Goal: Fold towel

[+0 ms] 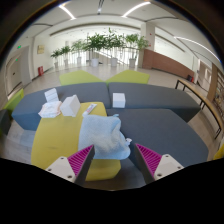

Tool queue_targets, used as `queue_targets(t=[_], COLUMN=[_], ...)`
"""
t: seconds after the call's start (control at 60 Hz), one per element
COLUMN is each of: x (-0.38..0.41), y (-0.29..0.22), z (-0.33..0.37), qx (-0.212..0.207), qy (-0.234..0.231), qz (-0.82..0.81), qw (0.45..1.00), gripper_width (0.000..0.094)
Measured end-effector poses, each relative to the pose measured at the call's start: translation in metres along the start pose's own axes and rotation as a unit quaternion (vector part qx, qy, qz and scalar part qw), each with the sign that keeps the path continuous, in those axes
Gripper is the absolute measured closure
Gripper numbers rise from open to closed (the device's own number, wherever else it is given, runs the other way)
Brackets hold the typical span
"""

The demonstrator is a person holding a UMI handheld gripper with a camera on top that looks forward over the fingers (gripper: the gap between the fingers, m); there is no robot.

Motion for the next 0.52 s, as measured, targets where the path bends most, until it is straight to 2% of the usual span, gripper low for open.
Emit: queue_targets(t=[0.25, 0.467, 0.517], x=[0.062, 0.093, 0.1], y=[0.016, 0.022, 0.022], z=[0.118, 0.152, 0.153], qx=[-0.067, -0.101, -0.101], qy=[-0.039, -0.051, -0.07], qz=[0.039, 0.059, 0.05], qw=[0.996, 0.992, 0.991], gripper_width=[0.0089, 0.0089, 0.0091])
Point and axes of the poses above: the point between the fingertips, and its own axes, seen from behind it with the camera up: x to the left, y down, z backward, against the way the camera looks, the point moved 3 cm from there along z, backward, against the way the camera looks, and after that the axes turned 6 degrees about x, right-handed, at the moved point
